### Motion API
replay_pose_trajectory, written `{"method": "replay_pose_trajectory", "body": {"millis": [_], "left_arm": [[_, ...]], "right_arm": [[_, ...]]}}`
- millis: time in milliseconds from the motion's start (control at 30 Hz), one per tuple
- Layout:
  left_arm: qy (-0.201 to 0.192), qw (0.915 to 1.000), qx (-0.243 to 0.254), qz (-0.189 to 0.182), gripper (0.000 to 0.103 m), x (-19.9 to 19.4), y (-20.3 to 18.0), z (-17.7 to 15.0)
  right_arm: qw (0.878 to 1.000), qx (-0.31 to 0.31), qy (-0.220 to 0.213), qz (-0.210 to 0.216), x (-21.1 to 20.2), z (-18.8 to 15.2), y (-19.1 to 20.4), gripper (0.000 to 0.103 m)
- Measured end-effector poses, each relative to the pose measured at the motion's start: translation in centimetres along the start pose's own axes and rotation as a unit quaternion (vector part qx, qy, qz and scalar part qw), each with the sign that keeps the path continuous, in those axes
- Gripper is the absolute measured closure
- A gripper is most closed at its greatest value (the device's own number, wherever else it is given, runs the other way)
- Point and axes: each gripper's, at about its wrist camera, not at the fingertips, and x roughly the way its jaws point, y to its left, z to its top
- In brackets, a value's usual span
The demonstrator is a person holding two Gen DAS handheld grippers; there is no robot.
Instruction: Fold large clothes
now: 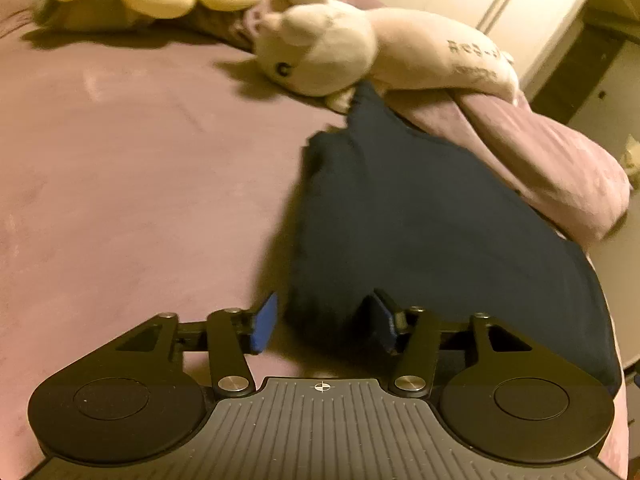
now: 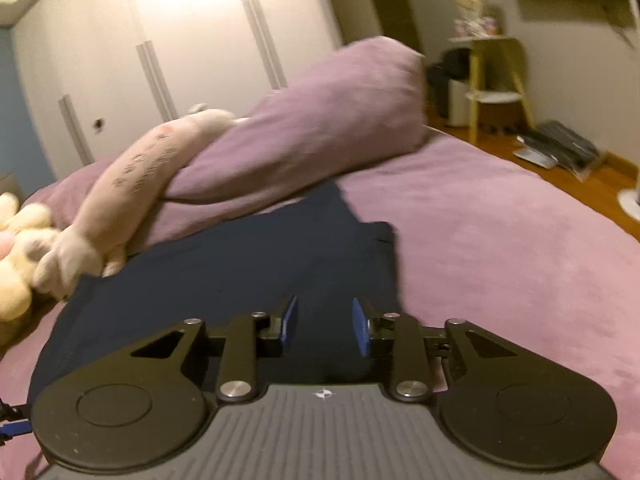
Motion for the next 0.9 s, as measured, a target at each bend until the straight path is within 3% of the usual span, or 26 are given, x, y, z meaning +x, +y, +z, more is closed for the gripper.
{"method": "replay_pose_trajectory", "body": {"millis": [67, 100, 200, 267, 333, 400, 533, 633, 733, 800, 867, 900], "left_arm": [[0.005, 0.9999, -0.013, 0.002, 0.045, -1.0, 1.1, -0.5], [0.01, 0.9995, -0.025, -0.015, 0.044, -1.5, 1.8, -0.9], [0.035, 0.9883, -0.093, -0.116, 0.033, -1.6, 3.8, -2.2], [0.049, 0.9775, -0.136, -0.154, 0.031, -0.5, 4.3, -2.6], [0.047, 0.9748, -0.15, -0.158, 0.028, 0.8, 3.8, -2.1], [0.039, 0.978, -0.15, -0.14, 0.027, 2.2, 3.0, -1.3], [0.036, 0.974, -0.183, -0.129, 0.024, 4.5, 2.3, 0.1], [0.043, 0.9646, -0.223, -0.133, 0.024, 5.1, 2.8, 0.4], [0.038, 0.9616, -0.225, -0.152, 0.027, 4.5, 3.7, 0.6], [0.033, 0.9568, -0.246, -0.151, 0.038, 4.5, 4.9, 0.3], [0.027, 0.9522, -0.268, -0.144, 0.041, 4.7, 6.1, 0.1], [0.029, 0.9487, -0.28, -0.144, 0.042, 4.8, 6.4, 0.0]], "right_arm": [[1.0, -0.012, 0.0, 0.026, 0.5, -0.4, 1.7, 0.076], [0.999, -0.019, 0.005, 0.038, 1.0, -0.7, 2.7, 0.077], [0.996, -0.051, 0.02, 0.072, 2.3, -1.9, 5.9, 0.077], [0.992, -0.075, 0.034, 0.094, 3.5, -2.8, 8.7, 0.077], [0.988, -0.091, 0.048, 0.116, 4.7, -3.7, 11.1, 0.079], [0.984, -0.111, 0.057, 0.129, 5.4, -4.5, 13.3, 0.08], [0.979, -0.153, 0.061, 0.12, 6.7, -5.9, 15.6, 0.081], [0.979, -0.148, 0.075, 0.119, 7.5, -6.5, 15.0, 0.084], [0.984, -0.102, 0.074, 0.123, 6.7, -5.6, 11.9, 0.091], [0.991, -0.063, 0.066, 0.103, 5.7, -5.2, 8.7, 0.091], [0.993, -0.004, 0.067, 0.096, 4.6, -4.7, 5.2, 0.091], [0.992, 0.033, 0.068, 0.098, 3.7, -4.5, 3.4, 0.086]]}}
